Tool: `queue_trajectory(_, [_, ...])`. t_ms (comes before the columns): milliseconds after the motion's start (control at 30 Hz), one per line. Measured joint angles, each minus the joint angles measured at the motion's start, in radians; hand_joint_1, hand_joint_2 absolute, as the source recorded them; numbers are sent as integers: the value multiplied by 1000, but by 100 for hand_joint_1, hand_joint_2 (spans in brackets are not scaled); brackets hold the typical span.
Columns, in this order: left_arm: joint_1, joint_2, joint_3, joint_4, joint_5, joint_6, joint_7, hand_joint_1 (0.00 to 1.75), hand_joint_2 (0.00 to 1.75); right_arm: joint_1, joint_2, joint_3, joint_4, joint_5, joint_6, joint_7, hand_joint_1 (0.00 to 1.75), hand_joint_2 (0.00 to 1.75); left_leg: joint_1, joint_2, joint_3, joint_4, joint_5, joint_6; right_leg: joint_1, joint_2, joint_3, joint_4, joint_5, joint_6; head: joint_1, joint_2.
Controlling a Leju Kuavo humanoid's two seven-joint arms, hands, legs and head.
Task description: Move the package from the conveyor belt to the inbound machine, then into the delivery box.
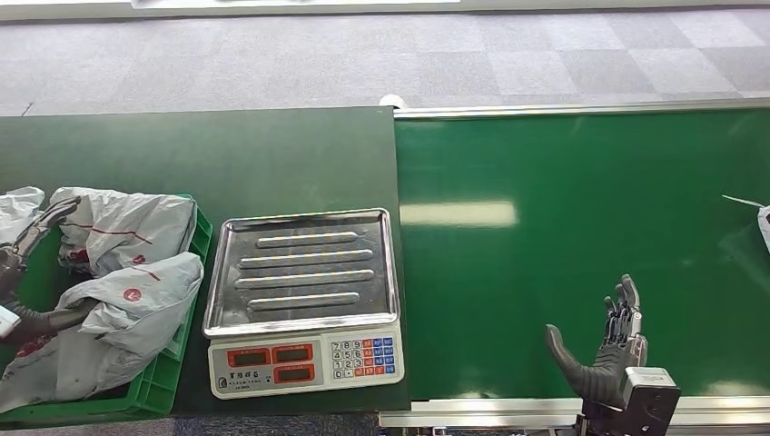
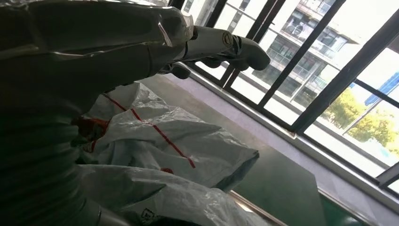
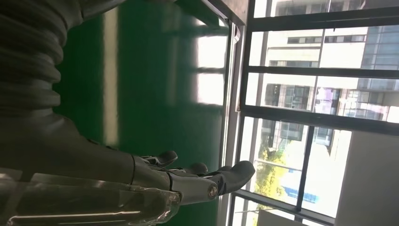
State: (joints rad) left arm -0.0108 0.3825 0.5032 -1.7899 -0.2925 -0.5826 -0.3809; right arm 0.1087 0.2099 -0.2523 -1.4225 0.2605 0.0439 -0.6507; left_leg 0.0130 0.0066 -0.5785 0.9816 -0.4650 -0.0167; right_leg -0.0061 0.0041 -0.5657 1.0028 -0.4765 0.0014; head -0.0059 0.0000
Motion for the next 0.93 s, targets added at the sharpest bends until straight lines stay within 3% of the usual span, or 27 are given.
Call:
queue_trajectory(267, [91, 157, 7, 71, -72, -122, -41, 0, 175, -6, -5, -1, 0, -3, -6, 12, 0, 175, 1, 0, 1, 0, 0, 0, 1, 0, 0, 0, -1, 0, 0, 0])
queue_trajectory(400, [100, 212, 20, 119, -76, -167, -78, 0, 175, -6, -6, -3, -2, -5, -8, 14, 0, 175, 1, 0, 1, 0, 0, 0, 1, 0, 1, 0, -1, 0, 0, 0])
queue_trajectory(733, [78, 218, 128, 229, -17, -283, -284, 0, 175, -10, -7, -10, -19, 3, -3, 25, 0, 175, 0, 0, 1, 0, 0, 0, 0, 0, 2, 0, -1, 0, 0, 0])
queue_trajectory(933, [76, 202, 195, 262, 36, -320, -313, 0, 175, -12, -10, -10, -17, 2, -3, 20, 0, 175, 1, 0, 1, 0, 0, 0, 1, 0, 2, 0, -1, -1, 0, 0])
